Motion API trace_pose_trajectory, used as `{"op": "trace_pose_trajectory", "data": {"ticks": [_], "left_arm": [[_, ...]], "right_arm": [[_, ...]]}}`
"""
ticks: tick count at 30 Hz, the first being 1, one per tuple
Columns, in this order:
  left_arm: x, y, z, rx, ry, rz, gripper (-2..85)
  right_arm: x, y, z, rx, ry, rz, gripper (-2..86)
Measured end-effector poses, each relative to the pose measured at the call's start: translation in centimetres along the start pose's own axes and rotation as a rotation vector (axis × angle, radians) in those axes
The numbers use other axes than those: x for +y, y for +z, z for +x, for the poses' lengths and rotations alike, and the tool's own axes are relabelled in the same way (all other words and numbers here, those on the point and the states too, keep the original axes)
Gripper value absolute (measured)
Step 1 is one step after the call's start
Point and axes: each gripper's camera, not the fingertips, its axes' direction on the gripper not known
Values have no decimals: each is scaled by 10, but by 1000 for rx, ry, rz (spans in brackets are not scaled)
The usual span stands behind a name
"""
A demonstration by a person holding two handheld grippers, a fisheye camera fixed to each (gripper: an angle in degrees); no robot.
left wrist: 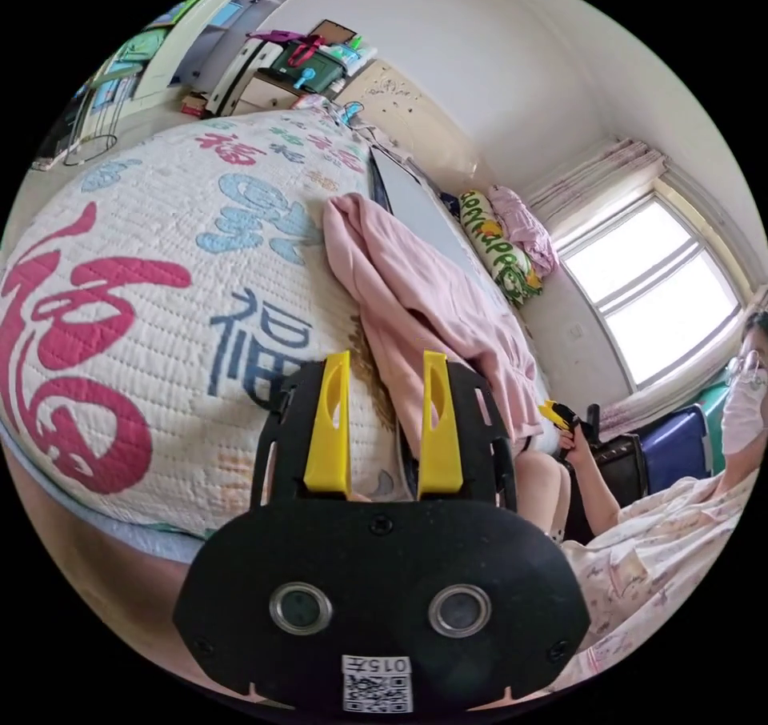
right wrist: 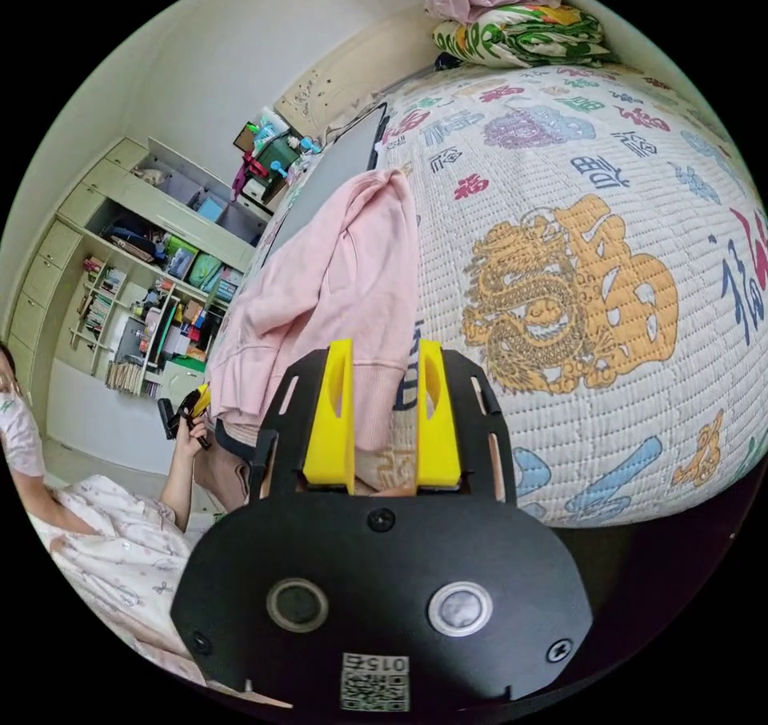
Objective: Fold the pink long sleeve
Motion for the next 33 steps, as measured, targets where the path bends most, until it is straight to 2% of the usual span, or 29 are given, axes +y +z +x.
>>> {"op": "trace_pose_trajectory", "data": {"ticks": [3,12,16,25,28,33], "left_arm": [[9,23,2,39,16,-14,117],[-9,58,27,25,88,-136,91],[-9,53,47,-8,117,-119,21],[27,-4,108,-48,152,-3,4],[37,0,124,-39,146,-35,4],[38,19,154,-106,142,-123,9]], "right_arm": [[-23,24,37,-77,36,-73,108],[-79,28,102,-20,67,-64,76],[-91,37,119,32,48,-78,42],[-56,16,158,59,7,-50,15],[-32,32,164,159,-30,-93,18],[-13,49,186,213,-77,-121,25]]}}
